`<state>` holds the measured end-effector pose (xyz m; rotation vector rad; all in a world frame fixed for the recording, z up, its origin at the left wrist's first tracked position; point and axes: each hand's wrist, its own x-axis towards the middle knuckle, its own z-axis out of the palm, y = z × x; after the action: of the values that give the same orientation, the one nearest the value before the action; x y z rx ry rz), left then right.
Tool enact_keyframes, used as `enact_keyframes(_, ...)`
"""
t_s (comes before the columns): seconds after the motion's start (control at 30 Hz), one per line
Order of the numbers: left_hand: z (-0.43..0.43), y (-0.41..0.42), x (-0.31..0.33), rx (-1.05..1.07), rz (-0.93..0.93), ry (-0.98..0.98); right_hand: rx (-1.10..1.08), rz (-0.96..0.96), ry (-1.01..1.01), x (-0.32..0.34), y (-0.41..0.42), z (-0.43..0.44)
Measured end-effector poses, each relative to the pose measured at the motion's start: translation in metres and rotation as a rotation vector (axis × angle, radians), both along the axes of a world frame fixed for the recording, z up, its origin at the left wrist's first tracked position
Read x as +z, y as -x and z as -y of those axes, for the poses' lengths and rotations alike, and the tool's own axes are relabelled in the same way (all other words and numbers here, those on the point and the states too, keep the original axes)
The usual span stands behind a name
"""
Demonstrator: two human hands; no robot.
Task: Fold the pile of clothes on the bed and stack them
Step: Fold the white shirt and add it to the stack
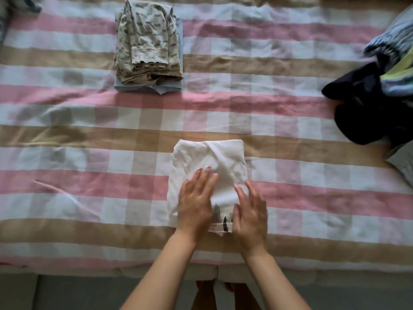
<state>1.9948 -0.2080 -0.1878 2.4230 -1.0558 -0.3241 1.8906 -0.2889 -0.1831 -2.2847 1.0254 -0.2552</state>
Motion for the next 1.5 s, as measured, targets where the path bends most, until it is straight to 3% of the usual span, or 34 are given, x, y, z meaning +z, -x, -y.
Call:
enact_keyframes(0.1,0.035,-0.019,-0.018,-0.141,-0.016,-0.151,0.161,-0.209,-0.018,-0.013,-0.035,0.018)
enact_keyframes(0.23,0.041,-0.061,-0.041,-0.088,0.09,-0.31,0.199,-0.326,0.037,-0.032,-0.038,0.032)
enact_keyframes(0.4,0.039,-0.091,-0.025,0.473,-0.062,0.075,-0.065,0.014,-0.041,-0.028,-0.048,0.042)
enact_keyframes(0.47,0.038,-0.104,-0.022,0.55,-0.177,0.186,-0.169,0.08,-0.19,-0.026,-0.066,0.057)
enact_keyframes(0.63,0.038,-0.116,-0.019,0.568,-0.287,0.269,-0.254,-0.043,-0.274,-0.03,-0.098,0.092)
enact_keyframes(0.77,0.032,-0.125,-0.024,0.792,-0.32,0.263,-0.306,-0.06,-0.295,-0.031,-0.1,0.098)
enact_keyframes(1.0,0.009,-0.071,-0.01,0.716,-0.412,0.157,-0.369,-0.042,-0.361,-0.017,-0.054,0.051)
enact_keyframes(1.17,-0.011,-0.029,-0.001,0.817,-0.627,0.056,-0.45,-0.08,-0.598,-0.011,-0.029,0.021)
enact_keyframes(1.27,-0.011,-0.032,0.016,0.843,-0.743,0.147,-0.435,-0.04,-0.665,0.0,-0.029,0.021)
enact_keyframes(1.5,0.005,-0.09,0.086,0.844,-0.681,0.402,-0.429,0.169,-0.657,0.066,-0.082,0.048)
